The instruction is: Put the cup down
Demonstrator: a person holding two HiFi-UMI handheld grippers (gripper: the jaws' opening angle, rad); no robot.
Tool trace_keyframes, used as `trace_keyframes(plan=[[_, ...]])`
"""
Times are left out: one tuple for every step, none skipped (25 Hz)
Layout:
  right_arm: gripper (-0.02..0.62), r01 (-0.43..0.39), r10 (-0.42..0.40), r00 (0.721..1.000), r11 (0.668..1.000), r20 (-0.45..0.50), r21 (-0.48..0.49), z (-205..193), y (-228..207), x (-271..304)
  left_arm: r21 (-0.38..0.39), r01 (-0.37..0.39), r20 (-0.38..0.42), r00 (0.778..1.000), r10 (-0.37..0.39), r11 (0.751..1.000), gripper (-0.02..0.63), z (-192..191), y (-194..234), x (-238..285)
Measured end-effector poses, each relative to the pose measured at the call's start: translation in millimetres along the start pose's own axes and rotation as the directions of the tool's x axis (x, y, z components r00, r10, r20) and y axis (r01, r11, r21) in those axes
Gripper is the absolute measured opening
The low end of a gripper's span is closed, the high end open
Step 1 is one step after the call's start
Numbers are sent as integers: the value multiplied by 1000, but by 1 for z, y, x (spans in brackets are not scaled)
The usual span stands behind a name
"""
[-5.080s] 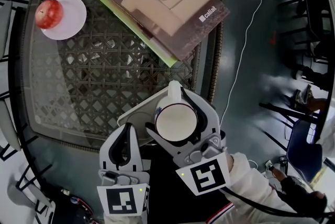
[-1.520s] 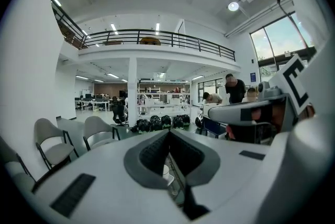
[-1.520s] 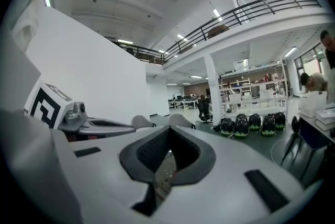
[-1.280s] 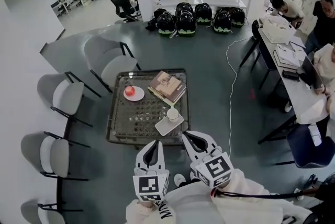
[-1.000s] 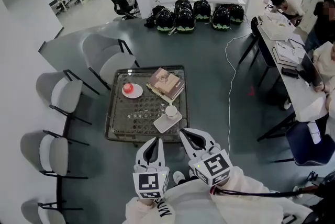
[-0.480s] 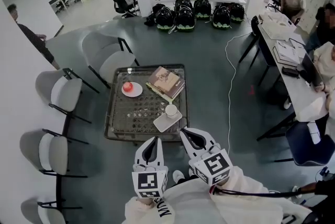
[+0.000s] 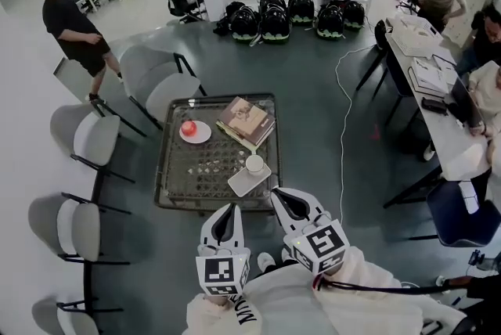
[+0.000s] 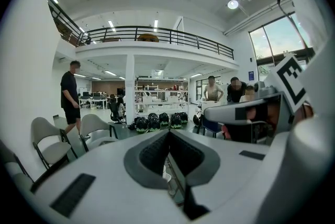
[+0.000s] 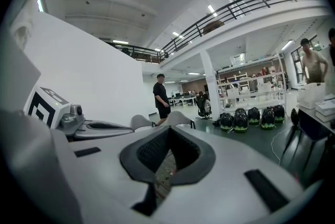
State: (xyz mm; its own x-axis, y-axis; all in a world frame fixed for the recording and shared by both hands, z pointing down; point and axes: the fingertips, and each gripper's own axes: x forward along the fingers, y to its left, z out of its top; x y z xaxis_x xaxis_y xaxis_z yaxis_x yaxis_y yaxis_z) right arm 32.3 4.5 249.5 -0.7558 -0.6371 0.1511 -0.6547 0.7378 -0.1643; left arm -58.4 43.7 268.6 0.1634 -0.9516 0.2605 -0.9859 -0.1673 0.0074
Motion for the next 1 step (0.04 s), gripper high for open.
trace_keyframes(plan=[[5, 3, -3, 1000, 1000, 0, -1, 0, -1, 1, 1, 0, 0, 1000, 0, 1000, 9, -1, 1, 1]])
